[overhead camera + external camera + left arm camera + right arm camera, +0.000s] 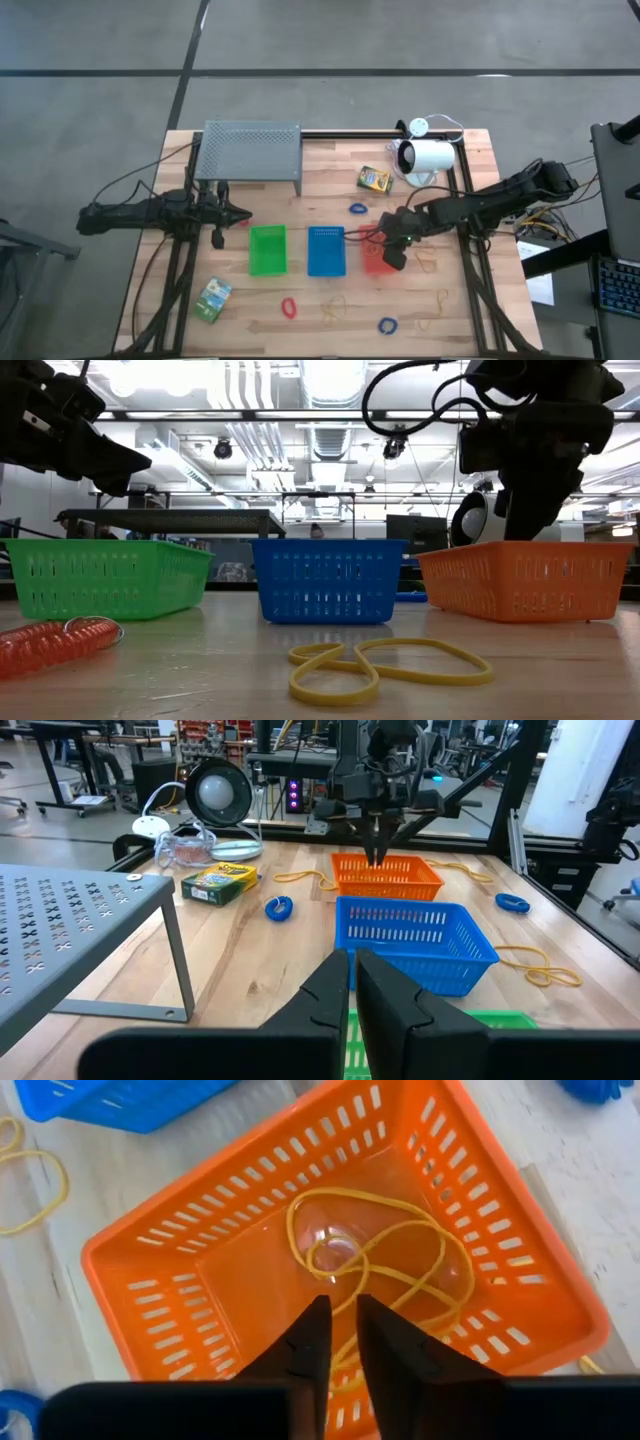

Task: Pick & Place Office Desk Supplies
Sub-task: Put the yellow rubber band into the orange bin

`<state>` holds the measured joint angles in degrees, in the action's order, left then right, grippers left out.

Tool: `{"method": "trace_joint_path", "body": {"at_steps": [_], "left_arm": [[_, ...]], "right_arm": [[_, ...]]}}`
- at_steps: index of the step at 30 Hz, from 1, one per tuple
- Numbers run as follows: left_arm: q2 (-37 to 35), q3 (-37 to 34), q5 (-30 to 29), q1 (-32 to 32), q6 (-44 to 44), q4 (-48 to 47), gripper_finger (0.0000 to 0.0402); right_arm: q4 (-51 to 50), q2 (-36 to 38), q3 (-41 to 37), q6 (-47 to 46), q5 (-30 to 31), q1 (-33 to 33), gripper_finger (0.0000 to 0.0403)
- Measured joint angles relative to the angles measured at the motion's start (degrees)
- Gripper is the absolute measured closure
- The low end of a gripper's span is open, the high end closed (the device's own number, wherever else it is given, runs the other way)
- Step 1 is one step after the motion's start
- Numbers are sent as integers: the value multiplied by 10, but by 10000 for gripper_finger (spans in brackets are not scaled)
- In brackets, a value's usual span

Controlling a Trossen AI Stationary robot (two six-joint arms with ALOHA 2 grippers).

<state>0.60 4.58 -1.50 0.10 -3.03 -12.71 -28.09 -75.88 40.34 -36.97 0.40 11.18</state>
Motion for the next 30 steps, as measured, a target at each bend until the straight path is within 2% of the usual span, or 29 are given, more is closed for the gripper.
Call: {"method": "trace_joint_path", "body": {"at_steps": [9,15,19,23,30], "left_arm": [[0,0,0,0,0,0,374],[0,0,0,0,0,0,374],[0,0,0,0,0,0,374],[0,0,0,0,0,0,374],[0,0,0,0,0,0,374]], "right_arm": [[11,-1,0,11,2,0,276],[14,9,0,10,15,1,274],[-19,32,11,9,75,1,282],[-69,71,24,-69,153,7,288],[-171,138,34,-230,191,33,289]]}}
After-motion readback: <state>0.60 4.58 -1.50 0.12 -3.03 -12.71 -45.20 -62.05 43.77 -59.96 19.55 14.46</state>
